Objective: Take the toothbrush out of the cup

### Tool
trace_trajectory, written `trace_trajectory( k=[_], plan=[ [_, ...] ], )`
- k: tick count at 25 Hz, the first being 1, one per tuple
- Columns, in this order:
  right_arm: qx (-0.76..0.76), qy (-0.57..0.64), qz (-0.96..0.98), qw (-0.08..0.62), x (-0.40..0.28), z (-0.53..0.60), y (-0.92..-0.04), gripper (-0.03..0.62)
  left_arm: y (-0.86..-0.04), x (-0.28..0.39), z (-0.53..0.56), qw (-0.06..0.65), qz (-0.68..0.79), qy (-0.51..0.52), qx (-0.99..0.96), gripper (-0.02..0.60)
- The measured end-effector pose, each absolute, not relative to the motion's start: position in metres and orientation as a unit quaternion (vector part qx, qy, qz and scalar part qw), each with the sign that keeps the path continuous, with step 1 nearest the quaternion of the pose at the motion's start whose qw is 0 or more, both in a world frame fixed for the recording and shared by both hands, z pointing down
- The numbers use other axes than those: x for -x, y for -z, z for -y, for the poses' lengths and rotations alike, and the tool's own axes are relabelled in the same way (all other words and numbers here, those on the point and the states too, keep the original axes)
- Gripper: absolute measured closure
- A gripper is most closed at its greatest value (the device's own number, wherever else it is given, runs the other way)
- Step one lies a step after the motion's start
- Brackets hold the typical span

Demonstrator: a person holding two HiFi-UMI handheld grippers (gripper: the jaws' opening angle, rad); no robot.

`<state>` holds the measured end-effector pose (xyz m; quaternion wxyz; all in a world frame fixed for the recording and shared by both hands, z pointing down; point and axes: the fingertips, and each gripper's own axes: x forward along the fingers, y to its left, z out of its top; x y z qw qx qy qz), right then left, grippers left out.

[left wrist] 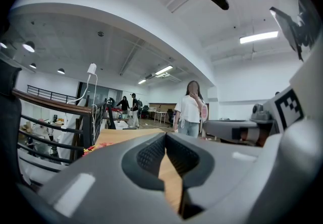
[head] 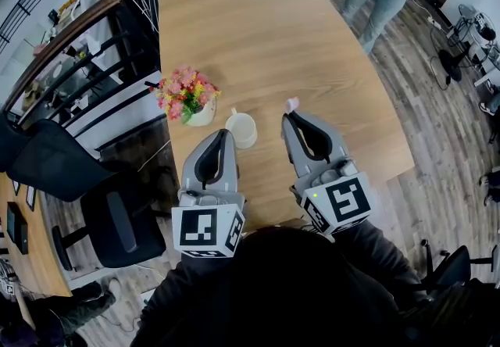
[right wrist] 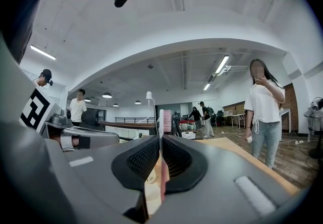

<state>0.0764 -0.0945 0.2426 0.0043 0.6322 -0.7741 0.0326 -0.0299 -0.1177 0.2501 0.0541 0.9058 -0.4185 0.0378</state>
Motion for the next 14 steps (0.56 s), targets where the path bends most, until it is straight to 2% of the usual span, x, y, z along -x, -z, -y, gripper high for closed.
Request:
trace_trajectory(
  k=[14],
  plan=[
    [-0.63, -0.035, 0.775, 0.0, -0.0782, 0.098, -0.2419, 0.572, -0.2495, 0.0315, 0.1219, 0.053, 0.423, -0.038, -0.904, 0.574]
  ],
)
